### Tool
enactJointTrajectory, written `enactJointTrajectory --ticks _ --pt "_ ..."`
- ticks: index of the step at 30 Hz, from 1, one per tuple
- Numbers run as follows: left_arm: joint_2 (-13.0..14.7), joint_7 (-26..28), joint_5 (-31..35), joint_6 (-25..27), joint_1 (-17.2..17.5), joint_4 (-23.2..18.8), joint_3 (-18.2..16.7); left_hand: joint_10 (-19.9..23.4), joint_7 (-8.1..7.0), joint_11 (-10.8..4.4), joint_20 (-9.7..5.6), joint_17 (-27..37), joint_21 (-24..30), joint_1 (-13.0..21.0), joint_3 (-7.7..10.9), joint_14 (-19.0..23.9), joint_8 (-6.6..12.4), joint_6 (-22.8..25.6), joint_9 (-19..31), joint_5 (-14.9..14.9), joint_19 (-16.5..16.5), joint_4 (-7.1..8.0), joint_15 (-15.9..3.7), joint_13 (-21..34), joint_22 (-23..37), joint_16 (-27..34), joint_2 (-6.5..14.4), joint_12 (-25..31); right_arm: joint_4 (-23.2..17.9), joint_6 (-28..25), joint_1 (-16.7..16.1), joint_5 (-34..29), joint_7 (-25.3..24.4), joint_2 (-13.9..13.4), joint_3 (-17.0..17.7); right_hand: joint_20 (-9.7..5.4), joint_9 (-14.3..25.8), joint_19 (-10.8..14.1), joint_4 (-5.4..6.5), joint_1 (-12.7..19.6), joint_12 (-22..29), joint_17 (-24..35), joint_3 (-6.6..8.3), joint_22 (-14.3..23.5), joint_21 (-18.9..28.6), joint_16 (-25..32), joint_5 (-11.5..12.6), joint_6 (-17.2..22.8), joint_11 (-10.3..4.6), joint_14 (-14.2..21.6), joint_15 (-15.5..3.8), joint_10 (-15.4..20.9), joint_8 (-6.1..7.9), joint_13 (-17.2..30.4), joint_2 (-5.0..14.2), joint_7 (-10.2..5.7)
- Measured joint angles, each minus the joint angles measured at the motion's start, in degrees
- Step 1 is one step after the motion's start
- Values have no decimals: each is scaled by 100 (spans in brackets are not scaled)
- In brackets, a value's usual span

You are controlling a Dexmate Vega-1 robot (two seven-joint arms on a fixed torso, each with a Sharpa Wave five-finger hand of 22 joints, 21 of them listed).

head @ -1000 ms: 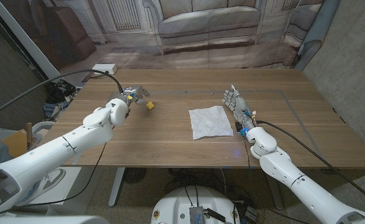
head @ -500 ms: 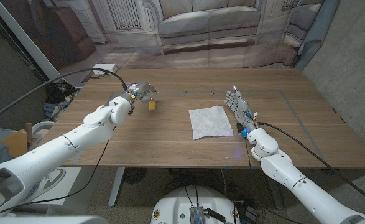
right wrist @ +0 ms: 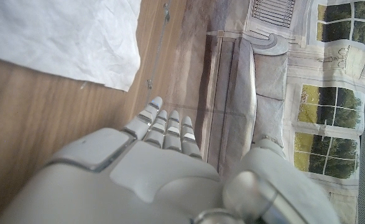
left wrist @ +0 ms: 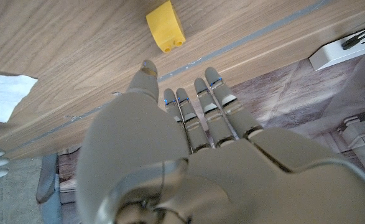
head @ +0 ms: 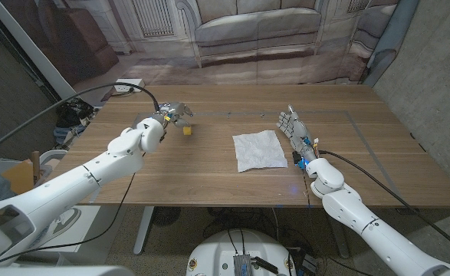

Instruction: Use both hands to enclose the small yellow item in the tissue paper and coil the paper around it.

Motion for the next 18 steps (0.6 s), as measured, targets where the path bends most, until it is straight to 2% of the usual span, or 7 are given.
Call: enactJointTrajectory --ticks 18 --pt "-231 -116 202 129 -180 418 246 45 7 -2 0 0 -21 48 3 22 0 33 1 0 1 -3 -22 0 14 0 48 0 -46 -85 -47 8 -69 -10 8 0 0 0 0 0 0 0 0 0 0 0 0 0 0 0 0 0 0 0 0 0"
